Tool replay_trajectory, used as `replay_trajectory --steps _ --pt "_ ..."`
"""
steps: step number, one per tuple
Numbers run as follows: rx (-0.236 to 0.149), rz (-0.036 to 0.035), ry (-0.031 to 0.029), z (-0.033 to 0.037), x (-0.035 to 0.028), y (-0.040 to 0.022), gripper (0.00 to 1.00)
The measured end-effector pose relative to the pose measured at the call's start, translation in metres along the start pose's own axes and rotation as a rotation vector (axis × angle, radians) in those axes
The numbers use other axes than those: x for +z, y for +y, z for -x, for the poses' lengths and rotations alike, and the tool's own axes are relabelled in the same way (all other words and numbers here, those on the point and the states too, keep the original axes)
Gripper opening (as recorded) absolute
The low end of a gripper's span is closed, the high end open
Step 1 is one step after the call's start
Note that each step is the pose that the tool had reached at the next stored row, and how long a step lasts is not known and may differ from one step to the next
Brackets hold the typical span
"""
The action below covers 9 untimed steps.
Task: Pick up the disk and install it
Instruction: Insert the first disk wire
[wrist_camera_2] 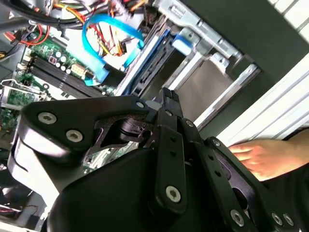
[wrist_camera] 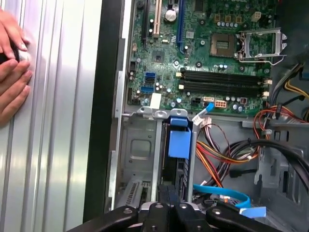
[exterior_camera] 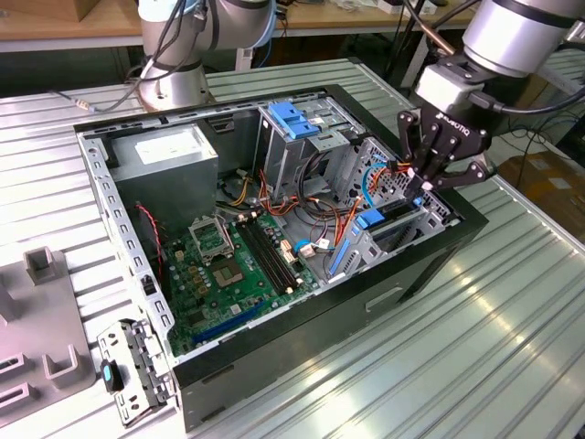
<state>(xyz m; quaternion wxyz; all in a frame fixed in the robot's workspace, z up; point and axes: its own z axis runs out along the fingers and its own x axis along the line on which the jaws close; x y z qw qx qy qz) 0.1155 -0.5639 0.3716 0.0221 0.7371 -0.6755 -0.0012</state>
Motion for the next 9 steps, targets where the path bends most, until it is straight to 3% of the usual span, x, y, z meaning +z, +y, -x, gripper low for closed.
replay_trajectory --steps 4,9 --pt "-0.019 0.0007 0.0003 -0.0009 -0.0005 -0.0116 0.11" --pt "-0.118 0.0021 0.0009 -0.0013 -0.0026 -0.0148 0.11"
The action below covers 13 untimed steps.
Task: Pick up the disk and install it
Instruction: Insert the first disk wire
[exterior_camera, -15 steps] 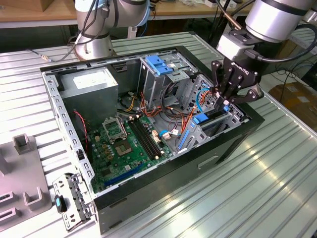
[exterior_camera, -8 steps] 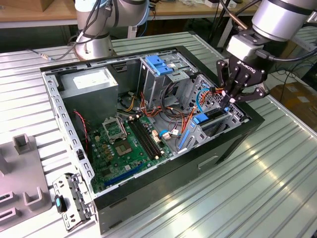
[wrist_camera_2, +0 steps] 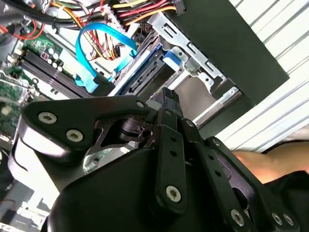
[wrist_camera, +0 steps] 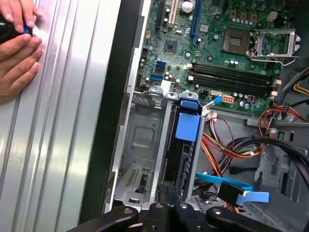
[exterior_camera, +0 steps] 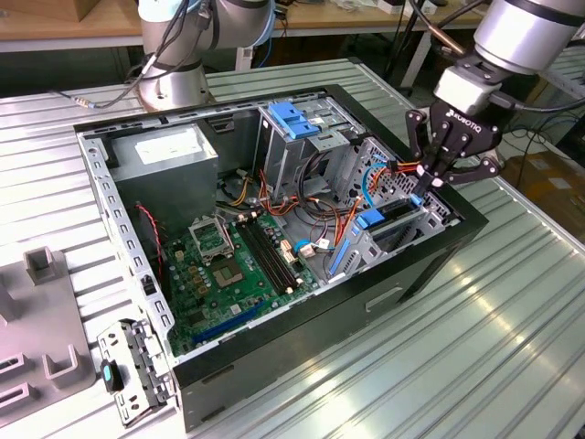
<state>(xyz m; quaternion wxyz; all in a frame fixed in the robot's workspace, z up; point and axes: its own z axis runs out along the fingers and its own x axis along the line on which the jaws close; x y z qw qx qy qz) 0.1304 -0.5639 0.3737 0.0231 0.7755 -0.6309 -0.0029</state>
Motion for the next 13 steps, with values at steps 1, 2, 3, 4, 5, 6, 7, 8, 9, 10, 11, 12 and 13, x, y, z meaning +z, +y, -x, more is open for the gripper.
replay_trajectory --steps 1,2,3,4,5,6,7,8,9,10,11,12,13 --pt "-0.013 0.0018 -0.0065 -0.0005 -0.0027 -0.0022 0.11" --pt "-0.024 0.0034 -0.0138 -0.0011 -0.0046 -0.0056 0.11" --pt "-0.030 0.0048 -0.0174 -0.0014 -0.0055 -0.0088 0.11" --pt "-0.034 0.0056 -0.0190 -0.0015 -0.0060 -0.0105 0.11" --pt "-0.036 0.0062 -0.0206 -0.0014 -0.0064 -0.0120 0.11" --pt "-0.039 0.0066 -0.0224 -0.0011 -0.0068 -0.0133 0.11" --pt "-0.040 0.0068 -0.0240 -0.0007 -0.0071 -0.0145 0.11" --pt "-0.043 0.0074 -0.0260 0.0006 -0.0076 -0.0170 0.11" --pt "-0.044 0.0078 -0.0264 0.0016 -0.0078 -0.0187 0.11" --pt "-0.045 0.0084 -0.0267 0.0029 -0.0079 -0.0204 0.11" --pt "-0.047 0.0093 -0.0269 0.0046 -0.0081 -0.0230 0.11" --pt "-0.048 0.0101 -0.0269 0.0063 -0.0083 -0.0252 0.11" --pt "-0.049 0.0104 -0.0271 0.0076 -0.0084 -0.0267 0.11"
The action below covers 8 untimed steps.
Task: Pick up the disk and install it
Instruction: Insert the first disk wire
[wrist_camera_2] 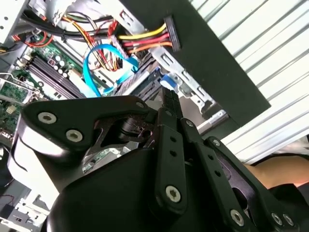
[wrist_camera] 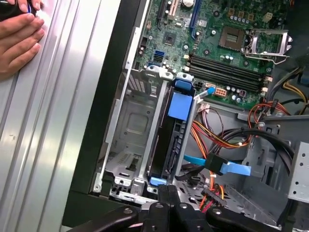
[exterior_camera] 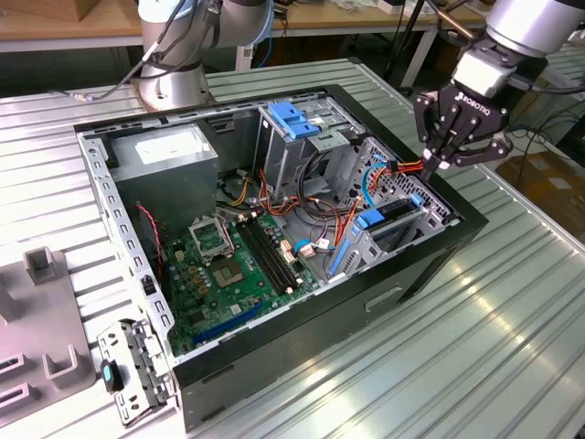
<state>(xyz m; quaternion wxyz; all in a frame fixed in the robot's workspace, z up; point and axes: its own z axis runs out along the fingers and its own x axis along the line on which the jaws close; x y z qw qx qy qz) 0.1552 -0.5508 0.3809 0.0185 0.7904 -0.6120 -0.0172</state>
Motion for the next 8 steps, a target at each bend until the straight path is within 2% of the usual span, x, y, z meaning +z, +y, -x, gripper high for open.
replay_trajectory --steps 3,4,8 --pt "-0.001 0.0005 -0.0003 0.0063 -0.0001 -0.0048 0.11" --pt "-0.002 0.0007 0.0002 0.0099 -0.0003 -0.0061 0.17" --pt "-0.002 0.0006 0.0001 0.0153 -0.0002 -0.0078 0.19"
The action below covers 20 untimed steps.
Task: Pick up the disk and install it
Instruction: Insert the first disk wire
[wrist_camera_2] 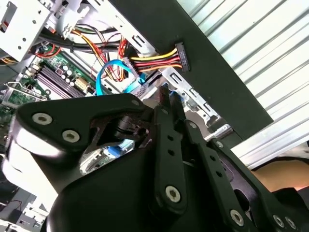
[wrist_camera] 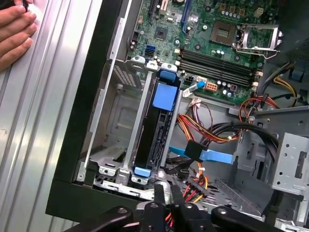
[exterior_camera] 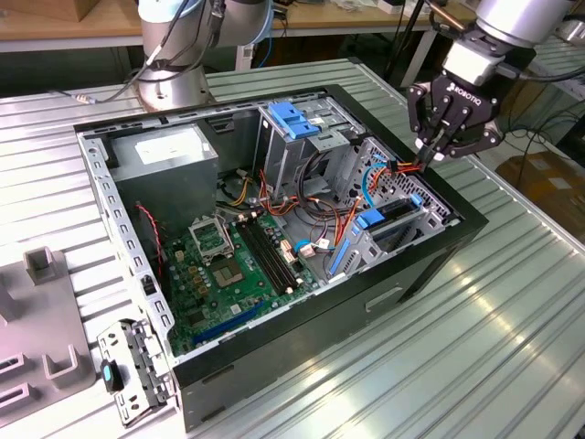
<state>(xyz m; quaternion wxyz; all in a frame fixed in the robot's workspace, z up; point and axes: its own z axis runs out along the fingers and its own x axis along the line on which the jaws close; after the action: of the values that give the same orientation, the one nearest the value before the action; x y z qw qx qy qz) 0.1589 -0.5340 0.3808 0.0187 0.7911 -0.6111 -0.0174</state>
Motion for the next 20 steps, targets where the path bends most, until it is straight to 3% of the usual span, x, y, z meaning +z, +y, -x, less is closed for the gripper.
replay_trajectory --steps 1,2,8,9,14,20 --pt "-0.001 0.0000 0.0001 0.0005 0.0000 -0.0003 0.19" --pt "-0.006 0.0000 0.0004 0.0008 0.0001 -0.0010 0.25" --pt "-0.083 0.0003 0.0043 0.0004 0.0001 -0.0032 0.26" --pt "-0.094 0.0004 0.0050 0.0003 0.0001 -0.0036 0.32" --pt "-0.127 -0.0009 0.0070 -0.0007 0.0004 -0.0079 0.32" --pt "-0.205 -0.0005 0.0110 -0.0018 0.0009 -0.0140 0.32"
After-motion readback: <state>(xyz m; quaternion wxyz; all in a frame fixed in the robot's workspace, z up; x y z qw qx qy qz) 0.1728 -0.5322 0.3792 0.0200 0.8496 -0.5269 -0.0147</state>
